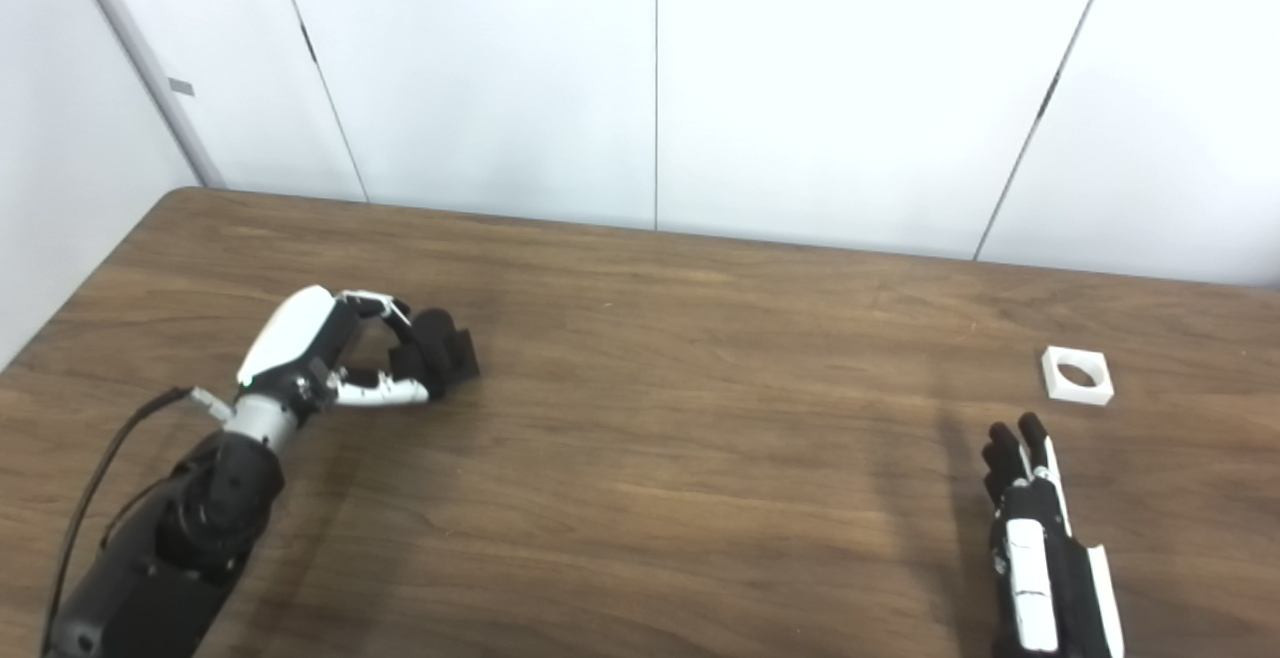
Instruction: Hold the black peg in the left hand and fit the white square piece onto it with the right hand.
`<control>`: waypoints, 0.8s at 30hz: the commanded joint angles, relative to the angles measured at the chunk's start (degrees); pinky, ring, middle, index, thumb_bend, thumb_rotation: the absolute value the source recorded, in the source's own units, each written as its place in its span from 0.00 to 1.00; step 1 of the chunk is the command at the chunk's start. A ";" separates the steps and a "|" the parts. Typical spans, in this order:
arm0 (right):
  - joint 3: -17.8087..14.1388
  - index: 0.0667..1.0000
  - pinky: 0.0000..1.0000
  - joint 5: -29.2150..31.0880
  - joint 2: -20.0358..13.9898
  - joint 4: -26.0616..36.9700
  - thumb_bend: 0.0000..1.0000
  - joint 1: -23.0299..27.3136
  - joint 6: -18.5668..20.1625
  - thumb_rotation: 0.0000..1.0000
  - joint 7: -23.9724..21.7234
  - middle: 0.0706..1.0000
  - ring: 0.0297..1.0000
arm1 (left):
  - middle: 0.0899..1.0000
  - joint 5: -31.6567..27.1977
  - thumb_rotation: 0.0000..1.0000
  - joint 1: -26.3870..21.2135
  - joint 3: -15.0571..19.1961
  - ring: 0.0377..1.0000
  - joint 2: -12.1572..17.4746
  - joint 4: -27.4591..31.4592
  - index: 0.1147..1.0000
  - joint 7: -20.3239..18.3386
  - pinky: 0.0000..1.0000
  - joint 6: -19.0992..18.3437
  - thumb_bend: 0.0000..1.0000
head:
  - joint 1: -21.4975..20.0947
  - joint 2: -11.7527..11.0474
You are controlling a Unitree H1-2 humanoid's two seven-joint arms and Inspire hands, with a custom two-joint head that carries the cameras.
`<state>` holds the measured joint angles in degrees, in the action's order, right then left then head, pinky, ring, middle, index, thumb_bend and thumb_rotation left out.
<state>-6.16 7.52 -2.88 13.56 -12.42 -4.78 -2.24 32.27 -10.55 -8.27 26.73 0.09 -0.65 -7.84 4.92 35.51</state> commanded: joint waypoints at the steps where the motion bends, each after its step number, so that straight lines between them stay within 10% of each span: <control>1: 0.29 0.98 1.00 0.59 1.51 -0.66 0.49 -4.82 -1.39 0.85 0.23 0.94 0.98 | 0.73 2.46 0.05 0.60 -0.64 0.84 0.26 3.73 0.42 1.79 0.99 3.04 0.52 | -0.29 0.24; 24: 1.47 0.97 0.94 -2.31 1.96 -0.84 0.51 -3.50 -0.54 0.89 1.34 0.91 0.93 | 0.72 11.92 0.05 12.83 -9.57 0.81 -8.28 16.36 0.42 -3.66 0.99 6.68 0.52 | -6.16 5.25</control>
<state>-5.52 5.34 -2.78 13.20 -12.14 -4.82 -1.29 43.47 1.70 -17.06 18.57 14.85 -3.56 -2.61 -1.23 40.69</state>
